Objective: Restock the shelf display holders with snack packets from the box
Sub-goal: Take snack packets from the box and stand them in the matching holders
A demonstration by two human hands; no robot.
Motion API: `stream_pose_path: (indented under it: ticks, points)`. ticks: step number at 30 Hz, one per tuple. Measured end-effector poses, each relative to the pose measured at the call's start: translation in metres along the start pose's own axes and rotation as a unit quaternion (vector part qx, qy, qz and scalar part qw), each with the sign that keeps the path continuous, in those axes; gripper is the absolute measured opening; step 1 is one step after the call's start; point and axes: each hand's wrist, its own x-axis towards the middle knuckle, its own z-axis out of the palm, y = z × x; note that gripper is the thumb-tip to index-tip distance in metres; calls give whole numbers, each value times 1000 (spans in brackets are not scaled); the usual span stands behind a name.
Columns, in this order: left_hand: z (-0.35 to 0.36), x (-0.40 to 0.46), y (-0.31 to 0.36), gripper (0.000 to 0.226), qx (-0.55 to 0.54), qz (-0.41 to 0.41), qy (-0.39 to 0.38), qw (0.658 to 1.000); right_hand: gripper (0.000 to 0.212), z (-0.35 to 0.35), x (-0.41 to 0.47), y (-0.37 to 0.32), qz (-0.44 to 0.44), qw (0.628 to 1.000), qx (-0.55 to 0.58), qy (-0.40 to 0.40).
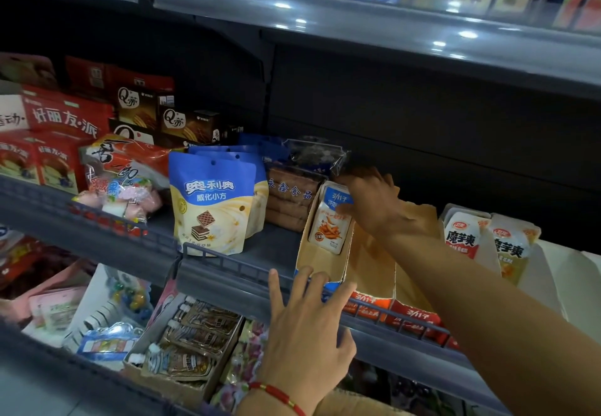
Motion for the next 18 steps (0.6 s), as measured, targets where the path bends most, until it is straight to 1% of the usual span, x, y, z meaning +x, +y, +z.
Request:
stream_pose_path:
  ticks: [2, 5, 10, 12, 14, 18]
  points:
    - [-4, 1, 2, 63, 11, -9, -19, 1000, 58, 4, -1, 2, -2, 1000, 26, 8]
    - [-10, 0, 5, 61, 2, -13, -3, 1000, 54, 9, 1, 4, -7, 999, 47, 2]
    - [-19, 0, 8, 64, 13, -15, -41, 999, 58, 11, 7, 9, -5, 1000, 30, -1]
    - [-19, 0, 8, 65, 13, -16, -52, 998, 55, 11, 6, 10, -2, 999, 33, 15]
    - [-17, 0, 6, 68, 23, -13, -55, 998, 46, 10, -1, 10, -12, 997, 54, 47]
    - [-16, -4, 0, 80, 38, 16, -64, 997, 31, -1, -54, 13, -57, 982, 136, 118]
